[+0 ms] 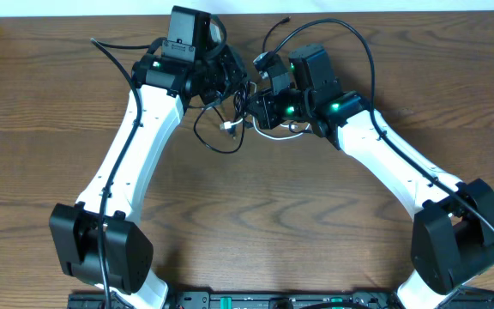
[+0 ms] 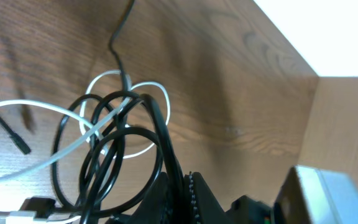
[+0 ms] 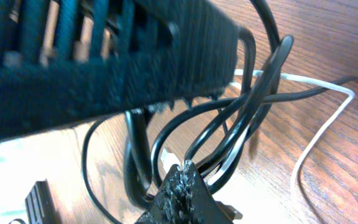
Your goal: Untangle cables
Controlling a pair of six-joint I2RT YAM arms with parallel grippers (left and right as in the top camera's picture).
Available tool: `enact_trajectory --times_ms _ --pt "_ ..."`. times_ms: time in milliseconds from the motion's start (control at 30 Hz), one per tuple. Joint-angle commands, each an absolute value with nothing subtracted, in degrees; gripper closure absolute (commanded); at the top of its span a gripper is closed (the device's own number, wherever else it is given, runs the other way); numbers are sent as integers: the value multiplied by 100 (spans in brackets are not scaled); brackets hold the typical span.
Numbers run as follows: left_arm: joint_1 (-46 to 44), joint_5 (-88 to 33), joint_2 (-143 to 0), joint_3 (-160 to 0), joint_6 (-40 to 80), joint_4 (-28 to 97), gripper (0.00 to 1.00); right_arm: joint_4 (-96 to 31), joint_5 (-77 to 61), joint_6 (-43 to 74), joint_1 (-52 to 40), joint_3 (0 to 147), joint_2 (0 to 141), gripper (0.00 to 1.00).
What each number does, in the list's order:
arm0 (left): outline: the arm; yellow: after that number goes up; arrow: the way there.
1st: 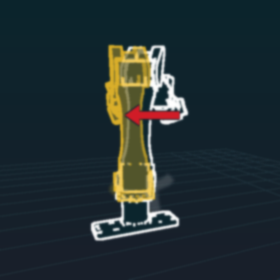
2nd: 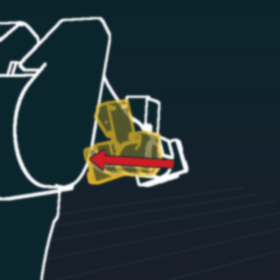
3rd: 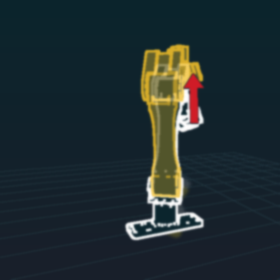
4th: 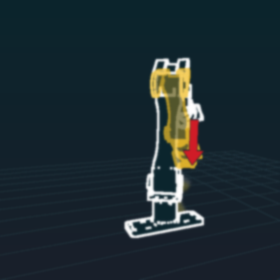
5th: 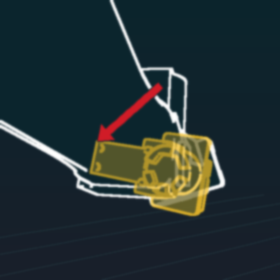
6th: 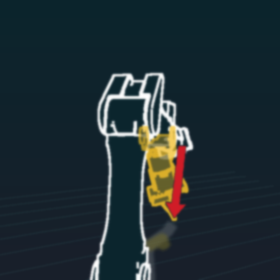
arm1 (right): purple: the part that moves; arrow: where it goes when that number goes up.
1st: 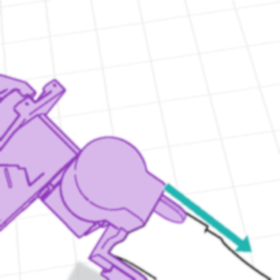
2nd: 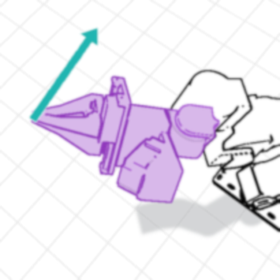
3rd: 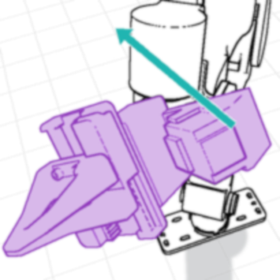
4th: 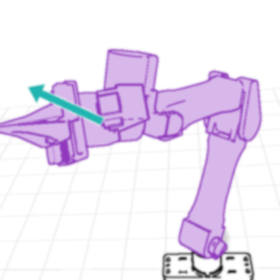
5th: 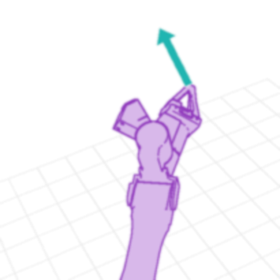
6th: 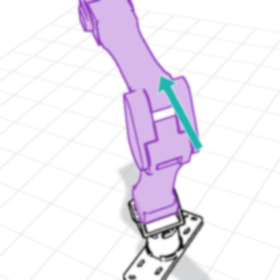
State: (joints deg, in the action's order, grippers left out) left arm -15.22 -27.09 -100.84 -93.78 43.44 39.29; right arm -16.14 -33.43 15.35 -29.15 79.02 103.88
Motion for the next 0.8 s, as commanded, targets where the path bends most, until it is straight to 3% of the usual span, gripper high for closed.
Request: enact_trajectory --times_ms 0,67,200,300,467,767 --pt "-1514 -2790 -9961 -9400 4547 3793 92 -1669 -3345 1581 -2902 7972 10497 99" --pt "-1514 -2805 -9961 -9400 4335 3868 92 -1640 -3343 1584 -2781 7972 10497 97" --pt "-1514 -3004 -9961 -9400 3723 3981 92 -1608 -3511 1594 -2508 7972 10495 75" --pt "-1514 -3087 -9961 -9400 3343 4021 92 -1638 -3509 1712 -2355 7972 10495 68" --pt "-1514 -3240 -9961 -9400 3061 4021 92 -1704 -3339 1804 -2296 7972 10501 67" --pt "-1529 -3413 -9961 -9400 3050 4025 92 -1796 -2862 1898 -2375 7970 10547 78"
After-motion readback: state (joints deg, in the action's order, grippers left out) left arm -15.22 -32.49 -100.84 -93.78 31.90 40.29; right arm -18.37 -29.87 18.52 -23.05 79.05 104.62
